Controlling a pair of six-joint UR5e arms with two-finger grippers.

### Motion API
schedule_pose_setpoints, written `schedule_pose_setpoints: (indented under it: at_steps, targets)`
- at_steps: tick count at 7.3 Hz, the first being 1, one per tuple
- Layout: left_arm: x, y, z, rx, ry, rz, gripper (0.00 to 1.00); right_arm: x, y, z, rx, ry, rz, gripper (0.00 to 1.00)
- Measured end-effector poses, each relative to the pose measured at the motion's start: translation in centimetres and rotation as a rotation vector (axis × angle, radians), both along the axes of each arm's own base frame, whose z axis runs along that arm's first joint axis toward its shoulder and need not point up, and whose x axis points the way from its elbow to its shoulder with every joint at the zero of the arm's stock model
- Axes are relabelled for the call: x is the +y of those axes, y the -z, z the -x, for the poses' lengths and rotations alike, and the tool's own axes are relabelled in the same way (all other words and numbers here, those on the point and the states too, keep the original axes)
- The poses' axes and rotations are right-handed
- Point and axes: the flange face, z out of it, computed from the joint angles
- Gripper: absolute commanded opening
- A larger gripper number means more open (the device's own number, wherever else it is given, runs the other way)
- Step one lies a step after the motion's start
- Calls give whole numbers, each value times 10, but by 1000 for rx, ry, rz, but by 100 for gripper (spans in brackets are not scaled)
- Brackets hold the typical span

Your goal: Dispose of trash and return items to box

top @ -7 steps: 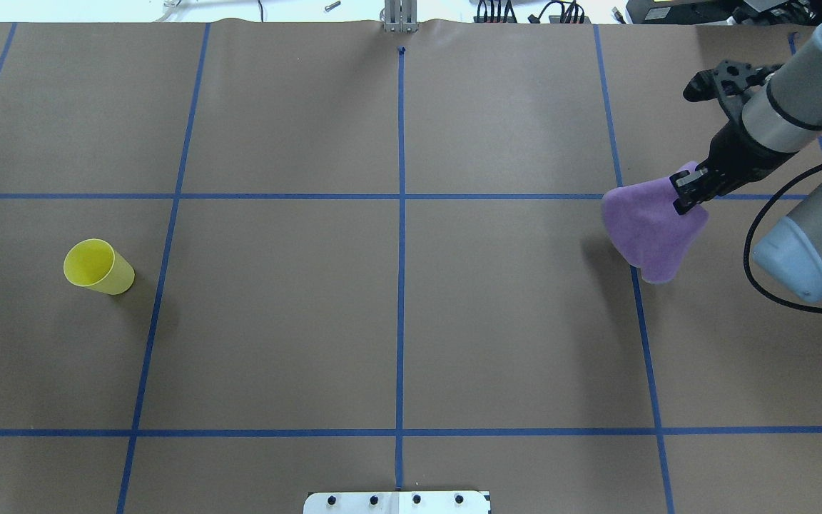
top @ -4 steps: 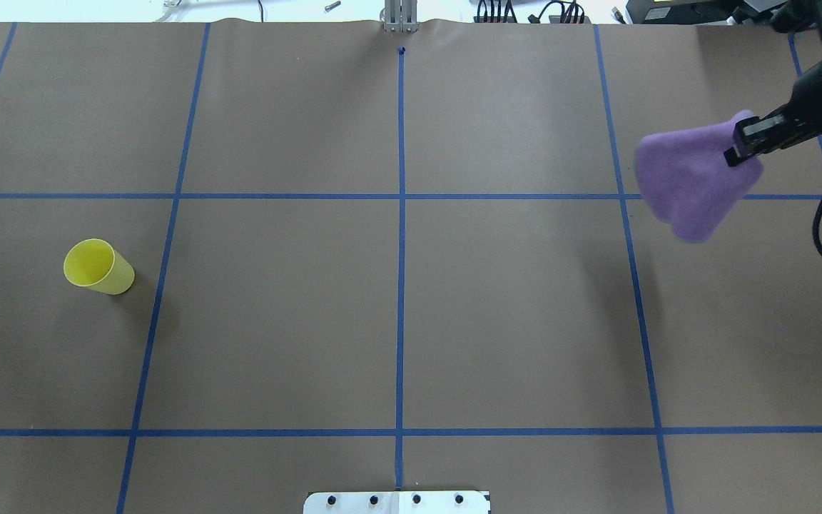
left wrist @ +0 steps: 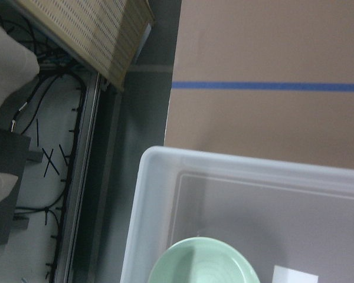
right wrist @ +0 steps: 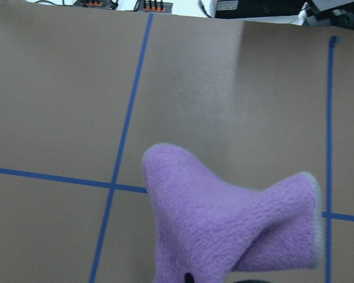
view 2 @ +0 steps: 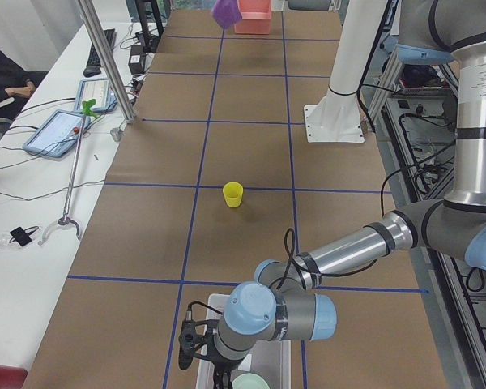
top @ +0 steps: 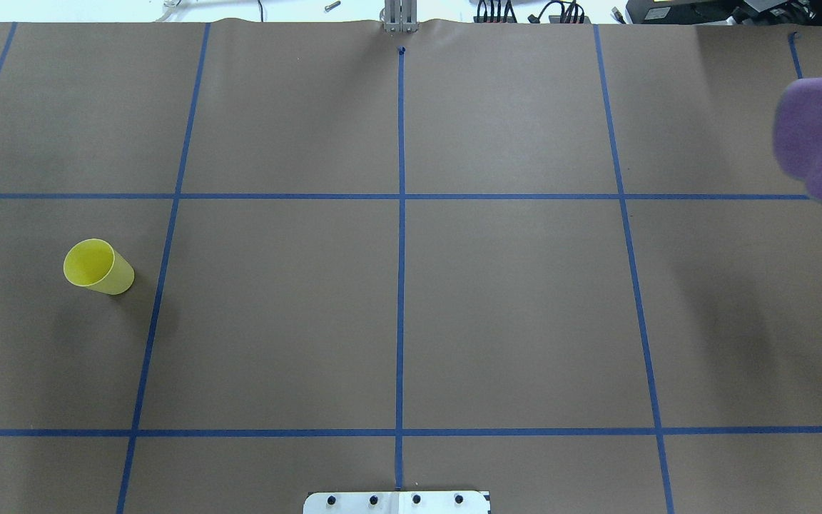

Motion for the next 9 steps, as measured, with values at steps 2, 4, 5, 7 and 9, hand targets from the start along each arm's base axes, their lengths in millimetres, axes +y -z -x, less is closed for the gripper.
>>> schedule_pose_setpoints:
  at_steps: [2, 4, 5, 7, 9]
  targets:
    - [-26, 93, -26, 171, 103, -22, 99, 25, -52, -54, 133, 14, -37, 0]
    - [-59, 171, -114, 280, 102, 34, 99, 49, -112, -94, 251, 39, 0, 0]
    - [-66, 201, -163, 322, 85, 74, 99, 56, -147, -118, 281, 53, 28, 0]
    - [-74, 241, -251, 379, 25, 150, 99, 68, -214, -149, 295, 93, 92, 0]
    - [-79, 264, -320, 398, -4, 205, 99, 76, -263, -155, 281, 111, 175, 0]
